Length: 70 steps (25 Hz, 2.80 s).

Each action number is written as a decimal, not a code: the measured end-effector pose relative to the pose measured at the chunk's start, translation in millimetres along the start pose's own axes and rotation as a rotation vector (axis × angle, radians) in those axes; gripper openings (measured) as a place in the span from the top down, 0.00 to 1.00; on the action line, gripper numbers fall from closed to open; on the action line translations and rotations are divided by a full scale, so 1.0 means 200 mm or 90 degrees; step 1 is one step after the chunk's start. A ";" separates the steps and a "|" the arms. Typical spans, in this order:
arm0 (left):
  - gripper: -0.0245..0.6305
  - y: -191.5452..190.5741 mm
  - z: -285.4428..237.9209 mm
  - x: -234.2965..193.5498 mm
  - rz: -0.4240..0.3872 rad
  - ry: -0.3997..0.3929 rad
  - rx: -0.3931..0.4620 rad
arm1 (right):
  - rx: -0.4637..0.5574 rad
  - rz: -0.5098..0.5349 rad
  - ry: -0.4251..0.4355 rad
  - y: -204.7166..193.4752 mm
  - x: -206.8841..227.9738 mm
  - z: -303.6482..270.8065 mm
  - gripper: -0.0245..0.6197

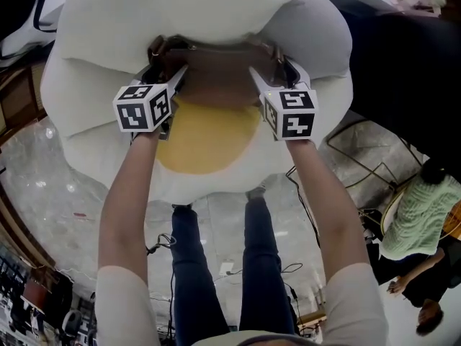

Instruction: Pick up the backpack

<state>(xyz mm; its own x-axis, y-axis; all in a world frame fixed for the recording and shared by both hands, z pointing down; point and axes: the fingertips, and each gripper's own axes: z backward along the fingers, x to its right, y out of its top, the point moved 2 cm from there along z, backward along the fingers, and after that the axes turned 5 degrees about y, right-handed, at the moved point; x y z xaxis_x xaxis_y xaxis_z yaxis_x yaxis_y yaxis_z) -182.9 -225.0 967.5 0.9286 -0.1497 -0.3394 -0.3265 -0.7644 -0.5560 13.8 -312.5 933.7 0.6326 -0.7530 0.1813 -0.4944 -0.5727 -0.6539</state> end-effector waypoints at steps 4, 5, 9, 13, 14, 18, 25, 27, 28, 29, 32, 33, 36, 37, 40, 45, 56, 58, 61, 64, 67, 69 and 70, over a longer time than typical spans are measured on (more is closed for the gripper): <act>0.59 0.01 0.00 0.01 -0.009 0.007 0.008 | 0.006 -0.014 0.011 -0.01 0.00 0.01 0.56; 0.61 0.00 0.00 0.01 -0.010 0.007 0.009 | 0.008 -0.022 0.012 -0.01 0.00 0.02 0.58; 0.70 -0.03 0.04 0.03 -0.019 0.006 0.005 | 0.029 -0.035 0.006 -0.02 -0.03 0.05 0.64; 0.75 -0.06 0.10 0.06 -0.024 0.001 0.017 | 0.047 -0.024 -0.001 -0.02 -0.06 0.11 0.67; 0.76 -0.06 0.12 0.07 -0.025 0.001 0.019 | 0.049 -0.021 -0.002 -0.02 -0.08 0.12 0.68; 0.77 -0.06 0.20 0.12 -0.045 -0.002 0.030 | 0.057 -0.028 -0.006 -0.01 -0.10 0.20 0.69; 0.78 0.01 0.44 0.21 -0.070 0.012 0.074 | 0.098 -0.001 -0.021 0.10 -0.21 0.44 0.70; 0.79 0.03 0.52 0.25 -0.063 0.014 0.090 | 0.114 0.018 -0.028 0.15 -0.24 0.53 0.70; 0.79 0.04 0.57 0.27 -0.061 0.014 0.098 | 0.121 0.024 -0.031 0.18 -0.26 0.58 0.70; 0.79 0.06 0.61 0.29 -0.060 0.014 0.106 | 0.129 0.028 -0.033 0.21 -0.27 0.62 0.70; 0.79 0.12 0.75 0.37 -0.072 0.011 0.124 | 0.144 0.032 -0.036 0.27 -0.31 0.77 0.70; 0.79 0.14 0.79 0.39 -0.079 0.009 0.129 | 0.149 0.033 -0.036 0.29 -0.32 0.82 0.70; 0.79 0.22 0.91 0.45 -0.089 0.005 0.146 | 0.167 0.038 -0.037 0.38 -0.35 0.94 0.70; 0.79 0.25 0.95 0.46 -0.090 0.004 0.151 | 0.172 0.040 -0.039 0.41 -0.36 0.98 0.70; 0.79 0.32 1.04 0.51 -0.094 0.003 0.161 | 0.186 0.041 -0.044 0.49 -0.38 1.07 0.70; 0.79 0.44 1.23 0.58 -0.099 0.007 0.182 | 0.205 0.042 -0.043 0.63 -0.44 1.24 0.70; 0.79 0.61 1.65 0.73 -0.111 0.016 0.202 | 0.232 0.054 -0.035 0.87 -0.59 1.63 0.70; 0.79 0.65 1.73 0.76 -0.115 0.019 0.203 | 0.237 0.053 -0.034 0.92 -0.63 1.70 0.70; 0.79 0.69 1.88 0.80 -0.126 0.018 0.201 | 0.245 0.052 -0.035 0.99 -0.69 1.82 0.70; 0.79 0.76 2.02 0.85 -0.132 0.021 0.208 | 0.256 0.061 -0.034 1.07 -0.74 1.94 0.70; 0.79 0.83 2.13 0.91 -0.140 0.019 0.221 | 0.270 0.065 -0.039 1.14 -0.77 2.07 0.70; 0.79 0.87 2.20 0.96 -0.152 0.014 0.226 | 0.281 0.061 -0.042 1.18 -0.79 2.15 0.70; 0.79 0.88 2.23 0.98 -0.158 0.011 0.227 | 0.287 0.058 -0.043 1.19 -0.79 2.19 0.70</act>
<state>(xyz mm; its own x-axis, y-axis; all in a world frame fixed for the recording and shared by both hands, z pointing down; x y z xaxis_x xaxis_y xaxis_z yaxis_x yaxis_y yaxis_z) -136.8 -109.5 463.8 0.9885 -0.0019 -0.1510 -0.1305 -0.5143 -0.8476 57.4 -188.2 428.3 0.6431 -0.7626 0.0702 -0.2510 -0.2965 -0.9215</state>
